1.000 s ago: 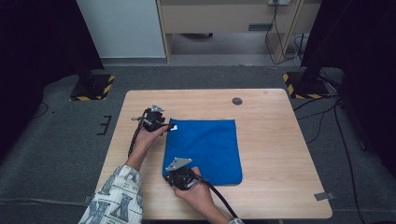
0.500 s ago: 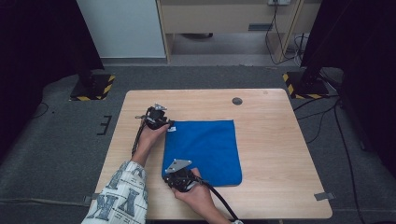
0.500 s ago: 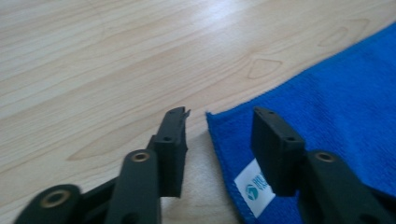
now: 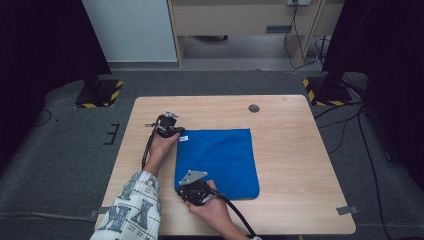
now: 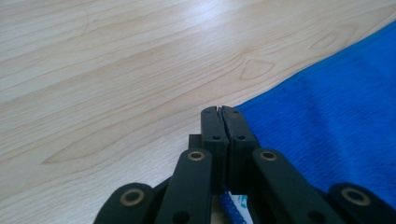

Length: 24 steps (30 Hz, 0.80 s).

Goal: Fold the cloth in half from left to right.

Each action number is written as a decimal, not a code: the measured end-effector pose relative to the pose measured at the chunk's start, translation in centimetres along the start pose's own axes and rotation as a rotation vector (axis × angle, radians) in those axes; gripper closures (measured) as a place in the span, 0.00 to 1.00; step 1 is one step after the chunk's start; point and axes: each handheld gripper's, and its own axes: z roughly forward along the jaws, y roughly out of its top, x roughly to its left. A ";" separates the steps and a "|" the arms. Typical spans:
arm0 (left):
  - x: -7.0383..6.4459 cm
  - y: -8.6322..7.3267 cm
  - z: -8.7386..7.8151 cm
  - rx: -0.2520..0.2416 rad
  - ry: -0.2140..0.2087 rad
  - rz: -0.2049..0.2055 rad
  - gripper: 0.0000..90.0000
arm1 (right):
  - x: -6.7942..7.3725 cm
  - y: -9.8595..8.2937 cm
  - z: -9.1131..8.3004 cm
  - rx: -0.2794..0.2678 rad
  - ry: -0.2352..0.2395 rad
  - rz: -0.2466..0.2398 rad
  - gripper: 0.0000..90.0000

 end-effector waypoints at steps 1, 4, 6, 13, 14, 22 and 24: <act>-0.1 0.1 -0.1 -0.005 -0.011 0.007 0.99 | 0.0 0.0 0.0 -0.003 0.000 -0.003 0.97; -0.5 0.4 -0.7 -0.022 -0.008 0.023 0.99 | 0.0 0.2 -0.4 -0.013 -0.004 0.001 0.97; -0.9 0.9 -1.1 -0.046 -0.007 0.025 0.99 | 0.1 0.2 -0.7 -0.017 -0.012 -0.005 0.97; -1.8 1.9 -1.8 -0.075 -0.025 0.001 0.99 | 0.0 0.0 -1.7 -0.043 -0.033 0.012 0.97; -2.1 2.1 -2.1 -0.091 -0.009 0.010 0.99 | 0.1 0.0 -1.8 -0.045 -0.037 0.015 0.97; -3.5 3.6 -3.0 -0.103 -0.012 0.042 0.99 | 0.2 0.4 -2.6 -0.069 -0.049 0.020 0.97; -4.0 4.0 -3.5 -0.128 -0.015 0.044 0.99 | 0.3 0.7 -3.1 -0.074 -0.056 0.015 0.97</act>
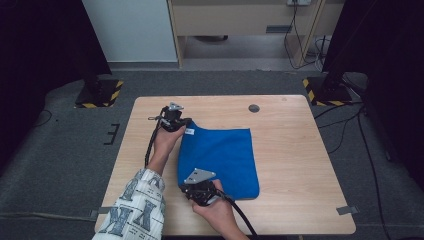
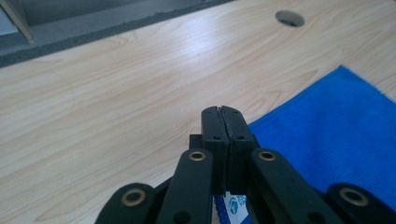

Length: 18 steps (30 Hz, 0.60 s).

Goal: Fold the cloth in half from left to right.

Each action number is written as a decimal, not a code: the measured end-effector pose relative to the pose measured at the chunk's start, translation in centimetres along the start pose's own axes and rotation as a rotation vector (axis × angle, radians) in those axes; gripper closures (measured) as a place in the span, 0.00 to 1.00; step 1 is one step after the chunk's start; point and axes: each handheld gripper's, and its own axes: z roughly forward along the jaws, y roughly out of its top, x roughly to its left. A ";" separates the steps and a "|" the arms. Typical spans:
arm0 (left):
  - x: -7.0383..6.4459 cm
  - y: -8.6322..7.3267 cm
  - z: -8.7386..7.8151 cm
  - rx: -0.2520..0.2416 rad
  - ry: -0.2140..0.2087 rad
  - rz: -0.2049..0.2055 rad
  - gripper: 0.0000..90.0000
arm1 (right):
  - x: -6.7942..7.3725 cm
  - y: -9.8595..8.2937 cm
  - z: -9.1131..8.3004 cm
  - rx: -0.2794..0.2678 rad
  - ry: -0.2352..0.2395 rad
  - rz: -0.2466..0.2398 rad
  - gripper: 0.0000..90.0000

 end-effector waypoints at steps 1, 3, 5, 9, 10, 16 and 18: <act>0.0 0.2 -0.2 -0.003 -0.001 -0.004 0.99 | 0.0 0.1 -0.1 -0.001 -0.001 0.000 0.97; 0.0 0.6 -0.4 0.004 0.001 -0.003 0.99 | 0.1 0.3 -0.3 -0.008 -0.002 -0.004 0.97; 0.0 0.8 -0.6 0.000 0.003 -0.006 0.99 | 0.1 0.3 -0.4 -0.008 -0.005 -0.007 0.97; 0.2 1.5 -1.2 -0.015 0.006 -0.006 0.99 | 0.3 0.5 -0.7 -0.009 -0.009 -0.012 0.97; 0.4 1.7 -1.4 -0.029 -0.009 -0.012 0.99 | 0.4 0.6 -0.7 -0.012 -0.011 -0.010 0.97; 0.9 1.6 -1.5 -0.029 -0.009 -0.023 0.99 | 0.9 1.0 -0.7 -0.028 -0.021 -0.022 0.97; 1.3 1.5 -1.6 -0.024 -0.003 -0.024 0.99 | 1.1 1.2 -0.6 -0.030 -0.020 -0.022 0.97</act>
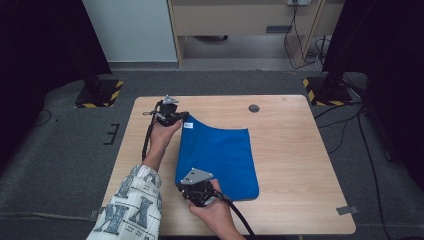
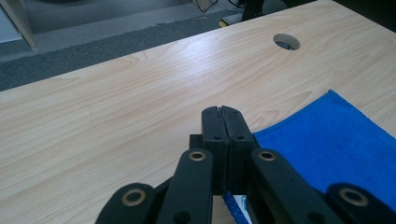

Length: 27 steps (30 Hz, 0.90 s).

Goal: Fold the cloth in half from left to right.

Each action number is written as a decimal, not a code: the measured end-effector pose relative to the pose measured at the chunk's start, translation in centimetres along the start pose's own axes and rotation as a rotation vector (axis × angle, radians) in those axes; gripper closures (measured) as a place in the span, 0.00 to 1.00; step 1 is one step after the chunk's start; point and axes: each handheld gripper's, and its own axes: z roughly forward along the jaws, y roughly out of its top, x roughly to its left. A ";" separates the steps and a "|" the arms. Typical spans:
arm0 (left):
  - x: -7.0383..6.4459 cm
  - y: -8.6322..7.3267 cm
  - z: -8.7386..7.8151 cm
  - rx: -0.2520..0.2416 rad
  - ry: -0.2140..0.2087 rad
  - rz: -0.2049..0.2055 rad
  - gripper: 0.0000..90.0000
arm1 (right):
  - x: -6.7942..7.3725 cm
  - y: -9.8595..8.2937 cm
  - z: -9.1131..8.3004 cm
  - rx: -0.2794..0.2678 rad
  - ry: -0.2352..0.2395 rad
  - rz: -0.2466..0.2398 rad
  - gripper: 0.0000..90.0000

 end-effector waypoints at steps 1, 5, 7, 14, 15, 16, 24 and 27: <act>0.1 0.0 0.0 0.001 0.001 -0.001 0.99 | 0.1 0.1 0.1 -0.001 0.000 0.000 0.97; 0.3 -0.1 -0.1 0.006 0.005 0.003 0.99 | 0.2 0.3 0.3 -0.001 0.004 0.008 0.97; 0.4 -0.1 -0.1 0.005 0.007 0.004 0.99 | 0.3 0.3 0.3 0.001 0.003 0.008 0.97; 0.6 -0.2 -0.2 0.010 0.016 0.007 0.99 | 0.6 0.3 0.6 -0.001 -0.003 0.007 0.97; 0.7 -0.2 -0.3 0.010 0.019 0.007 0.99 | 0.6 0.3 0.6 -0.001 -0.003 0.007 0.97; 0.7 -0.2 -0.3 0.010 0.019 0.007 0.99 | 0.7 0.3 0.7 -0.004 -0.006 0.008 0.97; 1.6 -0.4 -1.0 0.020 0.036 0.014 0.99 | 1.3 0.6 1.4 -0.008 0.001 0.006 0.97; 2.1 -0.5 -1.5 0.026 0.044 0.019 0.99 | 1.7 0.8 1.8 -0.016 0.007 0.008 0.97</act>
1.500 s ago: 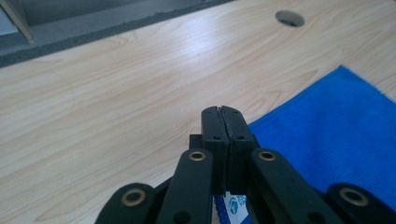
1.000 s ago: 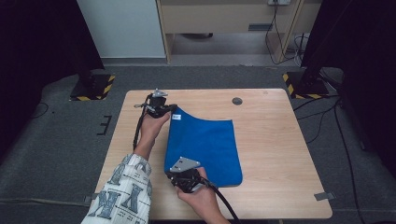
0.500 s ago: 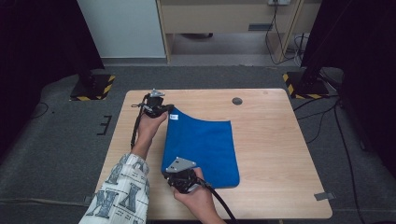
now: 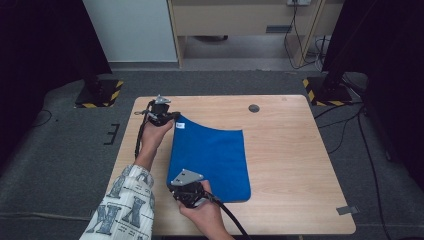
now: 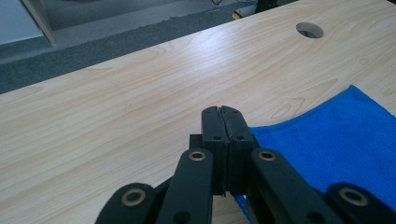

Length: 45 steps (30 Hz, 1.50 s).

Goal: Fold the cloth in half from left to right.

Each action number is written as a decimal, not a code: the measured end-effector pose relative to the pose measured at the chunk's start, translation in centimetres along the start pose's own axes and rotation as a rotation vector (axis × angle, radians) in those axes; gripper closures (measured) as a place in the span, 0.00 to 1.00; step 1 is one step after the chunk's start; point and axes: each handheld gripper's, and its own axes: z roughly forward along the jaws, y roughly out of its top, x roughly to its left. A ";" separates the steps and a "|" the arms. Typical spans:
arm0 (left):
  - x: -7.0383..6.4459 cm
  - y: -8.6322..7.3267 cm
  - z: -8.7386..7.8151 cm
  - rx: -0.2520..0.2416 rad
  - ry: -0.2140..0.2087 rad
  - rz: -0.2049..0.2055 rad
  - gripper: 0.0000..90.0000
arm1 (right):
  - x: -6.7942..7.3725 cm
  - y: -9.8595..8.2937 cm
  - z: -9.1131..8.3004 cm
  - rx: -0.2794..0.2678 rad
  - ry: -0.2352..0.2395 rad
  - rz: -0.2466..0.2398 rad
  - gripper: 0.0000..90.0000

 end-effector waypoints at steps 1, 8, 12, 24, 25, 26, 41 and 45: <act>0.1 0.0 -0.1 0.001 0.002 -0.003 0.99 | 0.1 0.1 0.1 0.000 0.004 0.004 0.97; 0.2 -0.2 -0.5 -0.005 -0.004 -0.010 0.99 | 0.4 0.3 0.6 -0.007 0.023 0.017 0.97; -0.4 -0.1 0.2 0.000 -0.006 -0.013 0.99 | 0.2 0.1 0.3 -0.018 0.023 0.028 0.97; -3.9 0.1 3.8 0.007 -0.042 -0.014 0.99 | -2.2 -2.4 -1.9 -0.013 -0.012 0.081 0.97; -4.1 0.1 4.1 0.014 -0.044 -0.014 0.99 | -2.4 -2.8 -2.1 -0.011 -0.015 0.087 0.97; -4.2 0.0 4.4 0.016 -0.047 -0.016 0.99 | -2.6 -3.1 -2.3 -0.008 -0.017 0.092 0.97; -6.3 -0.5 7.2 0.033 -0.076 -0.059 0.99 | -5.5 -6.0 -5.3 0.025 -0.081 0.110 0.97; -7.0 -0.4 7.9 0.023 -0.099 -0.074 0.99 | -5.9 -6.0 -5.9 0.027 -0.094 0.103 0.97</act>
